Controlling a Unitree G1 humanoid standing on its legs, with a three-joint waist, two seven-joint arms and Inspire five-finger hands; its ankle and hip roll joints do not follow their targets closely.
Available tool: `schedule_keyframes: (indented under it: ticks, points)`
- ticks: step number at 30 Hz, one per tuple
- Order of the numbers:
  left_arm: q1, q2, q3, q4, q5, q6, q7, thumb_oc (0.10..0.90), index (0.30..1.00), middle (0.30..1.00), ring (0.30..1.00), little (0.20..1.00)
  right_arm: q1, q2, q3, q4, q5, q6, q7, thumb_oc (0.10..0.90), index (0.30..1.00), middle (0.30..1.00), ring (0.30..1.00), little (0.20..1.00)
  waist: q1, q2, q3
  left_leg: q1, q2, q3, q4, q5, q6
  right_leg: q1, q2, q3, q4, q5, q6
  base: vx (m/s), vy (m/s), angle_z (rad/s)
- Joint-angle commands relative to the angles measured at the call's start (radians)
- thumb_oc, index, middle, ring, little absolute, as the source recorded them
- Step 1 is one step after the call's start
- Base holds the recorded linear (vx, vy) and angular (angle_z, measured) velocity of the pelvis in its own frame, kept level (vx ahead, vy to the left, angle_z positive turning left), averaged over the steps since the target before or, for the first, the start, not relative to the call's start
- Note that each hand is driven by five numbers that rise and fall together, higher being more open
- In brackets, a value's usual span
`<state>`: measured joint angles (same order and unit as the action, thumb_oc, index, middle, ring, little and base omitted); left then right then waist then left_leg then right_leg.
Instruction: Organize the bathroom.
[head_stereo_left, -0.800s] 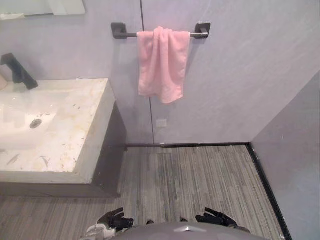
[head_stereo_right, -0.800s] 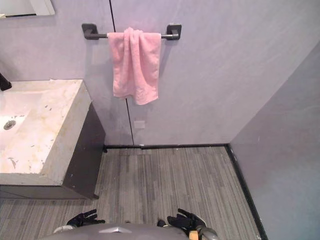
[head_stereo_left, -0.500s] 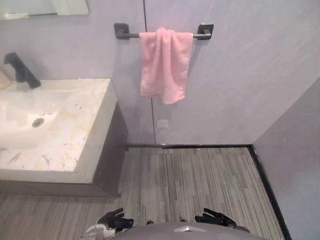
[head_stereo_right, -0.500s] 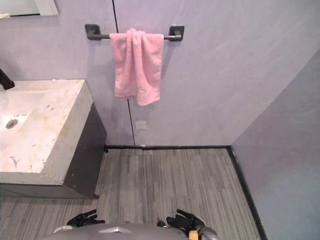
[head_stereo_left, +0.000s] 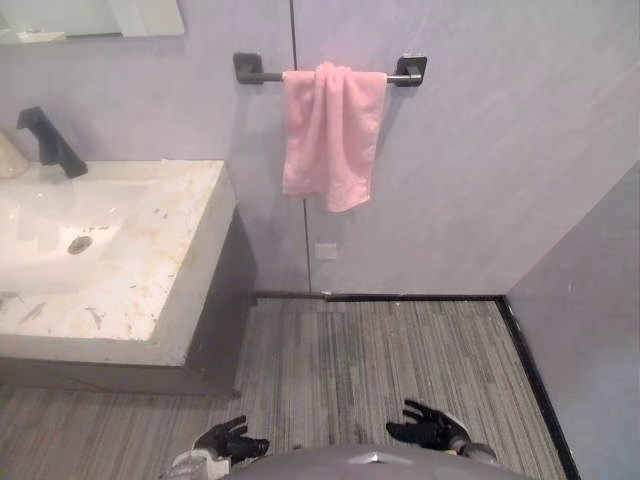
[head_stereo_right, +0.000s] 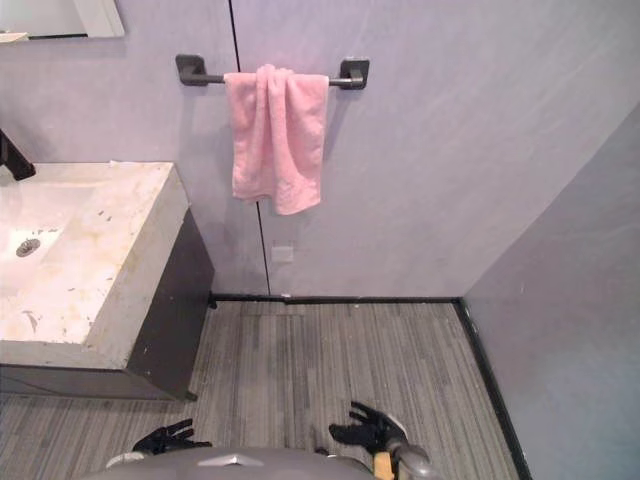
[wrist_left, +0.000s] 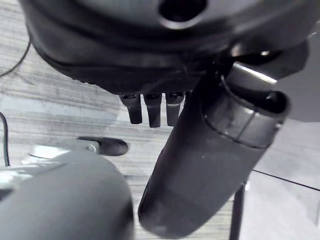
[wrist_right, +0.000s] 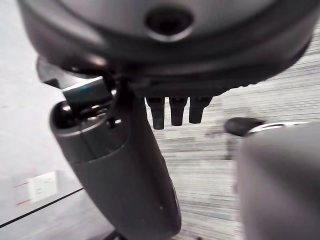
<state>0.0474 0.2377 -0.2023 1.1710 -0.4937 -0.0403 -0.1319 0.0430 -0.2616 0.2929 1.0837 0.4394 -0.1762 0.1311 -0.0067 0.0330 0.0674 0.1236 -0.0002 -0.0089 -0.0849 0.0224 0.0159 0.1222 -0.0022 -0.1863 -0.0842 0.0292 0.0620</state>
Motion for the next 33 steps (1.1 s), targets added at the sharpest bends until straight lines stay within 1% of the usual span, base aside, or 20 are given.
schedule_keyframes:
  ticks: [1,2,3,6,7,8,9,10,11,14,17,18,20,21,23,24,26,28,30,33]
  points:
    - [-0.081,0.034,0.009,-0.116,-0.133,-0.1,0.017,0.8,0.9,0.9,0.9,0.9,-0.081,-0.057,0.032,-0.197,0.026,-0.157,-0.086,0.8,0.9,0.9,0.9,0.9,-0.004,-0.031,0.006,-0.01,0.013,0.027,0.002,-0.035,-0.006,-0.007,-0.021,0.021,0.051,-0.075,-0.018,0.03,-0.045,0.01]
    - [-0.082,0.037,0.012,-0.138,-0.135,-0.102,0.024,0.8,0.9,0.9,0.9,0.9,-0.079,-0.06,0.031,-0.227,0.018,-0.159,-0.099,0.8,0.9,0.9,0.9,0.9,-0.005,-0.031,0.007,-0.01,0.014,0.027,0.004,-0.035,-0.006,-0.008,-0.021,0.022,0.053,-0.075,-0.018,0.03,-0.066,0.01]
    - [-0.093,0.056,0.027,-0.254,-0.152,-0.085,0.05,0.8,0.9,0.9,0.9,0.9,-0.067,-0.083,0.027,-0.389,0.012,-0.13,-0.145,0.8,0.9,0.9,0.9,0.9,-0.011,-0.033,0.013,-0.012,0.017,0.032,0.017,-0.037,-0.006,-0.011,-0.022,0.028,0.06,-0.076,-0.021,0.01,-0.059,0.01]
    - [-0.114,0.087,0.035,-0.408,-0.153,-0.124,0.083,0.8,0.9,0.9,0.9,0.9,-0.053,-0.116,0.013,-0.578,-0.004,-0.16,-0.201,0.8,0.9,0.9,0.9,0.9,-0.022,-0.039,0.024,-0.027,0.027,0.048,0.07,-0.047,-0.01,-0.019,-0.025,0.039,0.078,-0.077,-0.028,0.01,-0.066,-0.01]
    - [-0.124,0.101,0.039,-0.485,-0.161,-0.158,0.093,0.8,0.9,0.9,0.9,0.9,-0.052,-0.131,0.008,-0.637,-0.009,-0.203,-0.211,0.8,0.9,0.9,0.9,0.9,-0.025,-0.045,0.033,-0.043,0.032,0.057,0.117,-0.058,-0.013,-0.022,-0.029,0.044,0.089,-0.079,-0.033,0.01,-0.058,-0.02]
    - [-0.129,0.107,0.042,-0.524,-0.165,-0.148,0.107,0.8,0.9,0.9,0.9,0.9,-0.055,-0.137,0.004,-0.662,-0.009,-0.2,-0.215,0.8,0.9,0.9,0.9,0.9,-0.025,-0.048,0.038,-0.055,0.033,0.059,0.144,-0.061,-0.015,-0.024,-0.031,0.046,0.096,-0.079,-0.036,-0.01,-0.097,0.01]
    - [-0.148,0.128,0.051,-0.623,-0.158,-0.169,0.143,0.8,0.9,0.9,0.9,0.9,-0.069,-0.154,-0.004,-0.72,-0.022,-0.234,-0.224,0.8,0.9,0.9,0.9,0.9,-0.021,-0.06,0.062,-0.112,0.035,0.059,0.262,-0.048,-0.022,-0.026,-0.034,0.053,0.117,-0.079,-0.047,-0.03,-0.086,0.03]
    - [-0.154,0.135,0.054,-0.66,-0.152,-0.171,0.154,0.8,0.9,0.9,0.9,0.9,-0.074,-0.159,-0.006,-0.74,-0.032,-0.244,-0.231,0.8,0.9,0.9,0.9,0.9,-0.019,-0.065,0.073,-0.143,0.037,0.055,0.324,-0.028,-0.025,-0.027,-0.033,0.055,0.123,-0.078,-0.054,-0.04,-0.123,-0.01]
    - [-0.161,0.146,0.062,-0.737,-0.149,-0.186,0.175,0.8,0.9,0.9,0.9,0.9,-0.084,-0.171,-0.011,-0.771,-0.041,-0.266,-0.233,0.8,0.9,0.9,0.9,0.9,-0.016,-0.073,0.095,-0.201,0.042,0.051,0.44,0.008,-0.03,-0.028,-0.031,0.059,0.136,-0.078,-0.068,-0.03,-0.082,-0.07]
    - [-0.154,0.159,0.074,-0.872,-0.13,-0.195,0.187,0.8,0.9,0.9,0.9,0.9,-0.081,-0.176,-0.023,-0.803,-0.051,-0.281,-0.219,0.8,0.9,0.9,0.9,0.9,-0.008,-0.075,0.126,-0.284,0.036,0.04,0.564,0.039,-0.026,-0.023,-0.025,0.064,0.151,-0.082,-0.083,0.02,-0.055,-0.1]
    - [-0.119,0.156,0.077,-0.999,-0.106,-0.186,0.155,0.8,0.9,0.9,0.9,0.9,-0.06,-0.173,-0.032,-0.816,-0.055,-0.284,-0.204,0.8,0.9,0.9,0.9,0.9,0.004,-0.061,0.134,-0.282,0.017,0.053,0.442,0.051,-0.031,-0.004,-0.018,0.064,0.15,-0.094,-0.072,0.19,0.05,0.08]
    - [-0.094,0.151,0.073,-1.053,-0.13,-0.16,0.138,0.8,0.9,0.9,0.9,0.9,-0.047,-0.175,-0.031,-0.822,-0.046,-0.277,-0.2,0.8,0.9,0.9,0.9,0.9,0.011,-0.043,0.13,-0.269,0.008,0.068,0.278,0.074,-0.041,0.007,-0.001,0.065,0.139,-0.1,-0.064,0.25,0.084,0.11]
    - [-0.076,0.154,0.06,-1.077,-0.152,-0.156,0.132,0.8,0.9,0.9,0.9,0.9,-0.033,-0.178,-0.03,-0.821,-0.035,-0.277,-0.194,0.8,0.9,0.9,0.9,0.9,0.017,-0.03,0.128,-0.262,0.01,0.088,0.146,0.111,-0.053,0.027,0.015,0.063,0.125,-0.107,-0.062,0.28,0.07,0.17]
    - [-0.046,0.159,0.045,-1.105,-0.154,-0.154,0.124,0.8,0.9,0.9,0.9,0.9,-0.009,-0.185,-0.033,-0.825,-0.014,-0.285,-0.181,0.8,0.9,0.9,0.9,0.9,0.021,-0.02,0.127,-0.26,0.018,0.107,0.043,0.163,-0.067,0.058,0.033,0.064,0.114,-0.12,-0.06,0.27,0.042,0.15]
    - [-0.01,0.167,0.042,-1.124,-0.147,-0.154,0.089,0.8,0.9,0.9,0.9,0.9,0.029,-0.187,-0.051,-0.831,0.003,-0.293,-0.156,0.8,0.9,0.9,0.9,0.9,0.025,-0.017,0.121,-0.273,0.026,0.115,0.016,0.187,-0.079,0.087,0.042,0.055,0.114,-0.139,-0.059,0.34,0.056,0.12]
    - [0.006,0.176,0.042,-1.144,-0.154,-0.139,0.073,0.8,0.9,0.9,0.9,0.9,0.036,-0.185,-0.051,-0.822,0.01,-0.296,-0.152,0.8,0.9,0.9,0.9,0.9,0.026,-0.023,0.11,-0.268,0.026,0.135,0.006,0.148,-0.071,0.097,0.035,0.056,0.108,-0.14,-0.052,0.38,0.096,-0.08]
    - [0.017,0.174,0.044,-1.156,-0.18,-0.114,0.065,0.8,0.9,0.9,0.9,0.9,0.04,-0.184,-0.05,-0.817,0.02,-0.295,-0.154,0.8,0.9,0.9,0.9,0.9,0.031,-0.025,0.1,-0.256,0.02,0.137,0.007,0.135,-0.069,0.108,0.025,0.054,0.101,-0.141,-0.043,0.24,0.089,-0.17]
    - [0.031,0.189,0.043,-1.166,-0.145,-0.126,0.074,0.8,0.9,0.9,0.9,0.9,0.053,-0.17,-0.037,-0.812,0.024,-0.305,-0.162,0.8,0.9,0.9,0.9,0.9,0.044,-0.027,0.076,-0.218,-0.001,0.086,0.001,0.102,-0.037,0.112,-0.009,0.042,0.114,-0.149,-0.017,0.3,0.138,-0.18]
    - [0.036,0.206,0.036,-1.182,-0.093,-0.131,0.091,0.8,0.9,0.9,0.9,0.9,0.066,-0.163,-0.035,-0.829,0.014,-0.306,-0.179,0.8,0.9,0.9,0.9,0.9,0.043,-0.027,0.059,-0.196,-0.01,0.06,-0.002,0.083,-0.015,0.088,-0.028,0.032,0.154,-0.157,-0.001,0.25,0.148,-0.49]
    - [0.034,0.232,0.032,-1.197,-0.092,-0.124,0.094,0.8,0.9,0.9,0.9,0.9,0.072,-0.158,-0.041,-0.843,0.001,-0.317,-0.191,0.8,0.9,0.9,0.9,0.9,0.038,-0.029,0.048,-0.184,-0.025,0.033,-0.002,0.074,0.008,0.051,-0.049,0.029,0.228,-0.146,0.015,0.17,0.156,-0.05]
